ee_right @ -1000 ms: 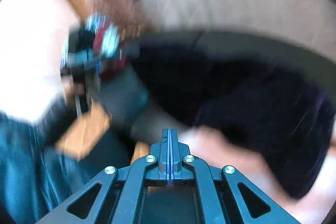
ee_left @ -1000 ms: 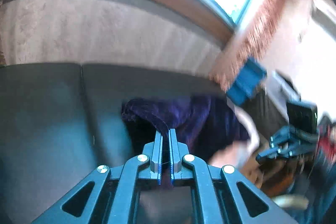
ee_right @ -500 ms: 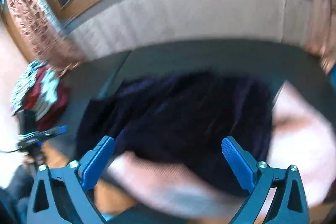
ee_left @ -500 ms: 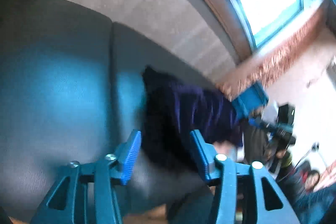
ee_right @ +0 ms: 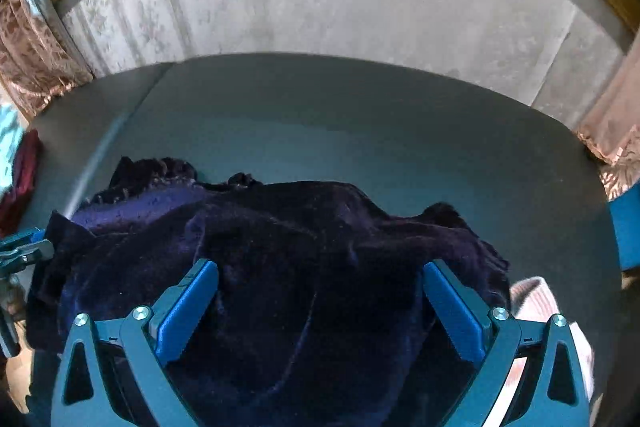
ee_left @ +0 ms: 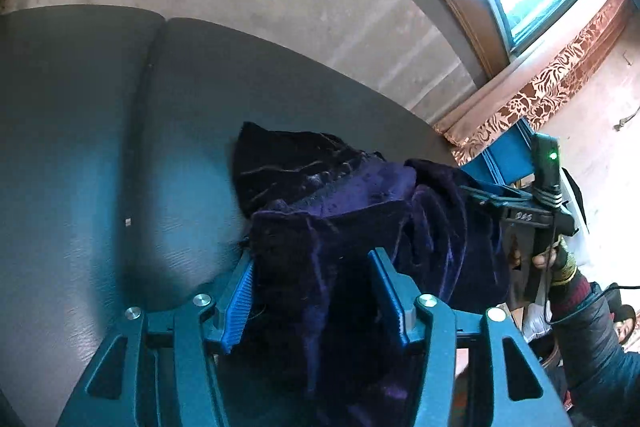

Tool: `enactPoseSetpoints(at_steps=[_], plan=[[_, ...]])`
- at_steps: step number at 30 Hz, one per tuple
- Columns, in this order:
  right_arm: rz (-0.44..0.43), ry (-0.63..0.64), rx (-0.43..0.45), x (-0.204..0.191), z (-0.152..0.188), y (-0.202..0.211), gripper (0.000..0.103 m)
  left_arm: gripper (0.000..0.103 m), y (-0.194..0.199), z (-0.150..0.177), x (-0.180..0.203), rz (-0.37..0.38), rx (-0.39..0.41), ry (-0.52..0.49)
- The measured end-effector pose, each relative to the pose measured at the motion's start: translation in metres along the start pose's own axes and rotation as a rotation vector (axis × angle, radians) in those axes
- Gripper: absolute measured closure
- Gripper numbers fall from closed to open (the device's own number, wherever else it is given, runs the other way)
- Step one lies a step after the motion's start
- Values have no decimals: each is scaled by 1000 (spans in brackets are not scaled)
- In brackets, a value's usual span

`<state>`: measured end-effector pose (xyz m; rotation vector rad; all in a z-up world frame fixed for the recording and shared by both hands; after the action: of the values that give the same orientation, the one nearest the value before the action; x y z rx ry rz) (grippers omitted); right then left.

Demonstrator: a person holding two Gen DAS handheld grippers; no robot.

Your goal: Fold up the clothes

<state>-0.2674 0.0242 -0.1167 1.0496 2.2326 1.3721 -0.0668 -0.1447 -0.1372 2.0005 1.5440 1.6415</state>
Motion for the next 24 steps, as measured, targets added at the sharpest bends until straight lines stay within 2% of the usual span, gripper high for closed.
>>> enactPoseSetpoints(at_steps=[2, 3, 4, 6, 9, 10, 15, 19, 22, 24], plan=[[19, 17, -5, -5, 3, -3, 3, 75, -1, -3, 2, -29, 20, -12], [29, 21, -1, -6, 5, -3, 21, 90, -2, -4, 2, -44, 23, -20], [27, 22, 7, -8, 4, -1, 53, 93, -2, -4, 3, -52, 23, -25], [23, 23, 25, -13, 3, 7, 80, 94, 0, -3, 6, -66, 33, -52], [18, 51, 61, -24, 4, 23, 93, 95, 9, 2, 13, -86, 53, -109], [6, 51, 78, -27, 5, 32, 96, 95, 14, 4, 15, -86, 62, -126], [-91, 34, 176, -46, 18, 83, 96, 95, 46, 9, 30, -49, 114, -184], [-262, 9, 208, -73, 50, 116, 96, 96, 71, 25, 38, -6, 138, -249], [-428, 4, 174, -110, 90, 131, 96, 96, 92, 44, 36, 16, 143, -276], [-495, 40, 92, -141, 127, 129, 96, 96, 105, 59, 31, 31, 135, -280]])
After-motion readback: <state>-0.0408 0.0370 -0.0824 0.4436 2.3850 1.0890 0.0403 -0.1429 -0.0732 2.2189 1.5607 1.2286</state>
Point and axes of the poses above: each gripper's, at about its wrist camera, not at the fingertips, and y roughly against the way its jaws point, x to its right, z to its underside, the point moved 8 cm from there along -y, roughly the way its jaws point, and after that the axes turned 9 degrees about y, right-handed, at the moved point
